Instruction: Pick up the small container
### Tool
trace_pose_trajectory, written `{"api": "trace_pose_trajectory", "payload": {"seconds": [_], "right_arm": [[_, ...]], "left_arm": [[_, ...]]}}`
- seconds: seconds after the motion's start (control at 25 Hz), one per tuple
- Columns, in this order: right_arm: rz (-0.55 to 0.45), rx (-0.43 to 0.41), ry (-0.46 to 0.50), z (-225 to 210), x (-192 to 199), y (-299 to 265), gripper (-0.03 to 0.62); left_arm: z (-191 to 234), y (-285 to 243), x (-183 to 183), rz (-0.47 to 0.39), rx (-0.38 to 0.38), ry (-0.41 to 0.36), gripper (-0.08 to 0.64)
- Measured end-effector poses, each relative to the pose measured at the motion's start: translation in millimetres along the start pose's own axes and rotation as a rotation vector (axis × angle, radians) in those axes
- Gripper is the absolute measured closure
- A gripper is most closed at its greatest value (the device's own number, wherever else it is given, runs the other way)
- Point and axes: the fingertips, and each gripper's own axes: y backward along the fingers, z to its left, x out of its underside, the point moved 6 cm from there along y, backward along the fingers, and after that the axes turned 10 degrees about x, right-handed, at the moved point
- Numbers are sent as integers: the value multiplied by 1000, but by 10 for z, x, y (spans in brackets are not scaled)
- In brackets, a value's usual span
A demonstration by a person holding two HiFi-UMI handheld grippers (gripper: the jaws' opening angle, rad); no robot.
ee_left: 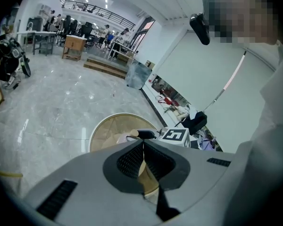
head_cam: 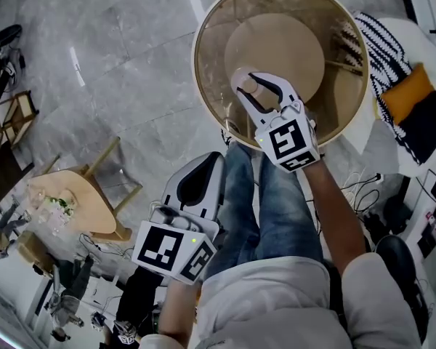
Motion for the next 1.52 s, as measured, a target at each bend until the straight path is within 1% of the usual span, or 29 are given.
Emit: {"api": "trace_pose_trajectory", "payload": {"seconds": [0.2, 0.48, 0.8, 1.2, 1.52], "right_arm": [[12, 3, 16, -1, -92, 154, 445], [23, 5, 2, -38, -166, 336, 445], [17, 14, 3, -67, -320, 542, 445], [11, 12, 1, -83, -503, 832, 445], [8, 10, -22, -46, -697, 1065, 445]], "left_arm": [[-126, 94, -116, -14, 1, -9, 543], [-239, 191, -192, -21, 7, -12, 543], [-328, 280, -259, -12, 17, -33, 543], [-556, 386, -415, -27, 27, -80, 543], [-740, 507, -441, -36, 44, -95, 543]]}}
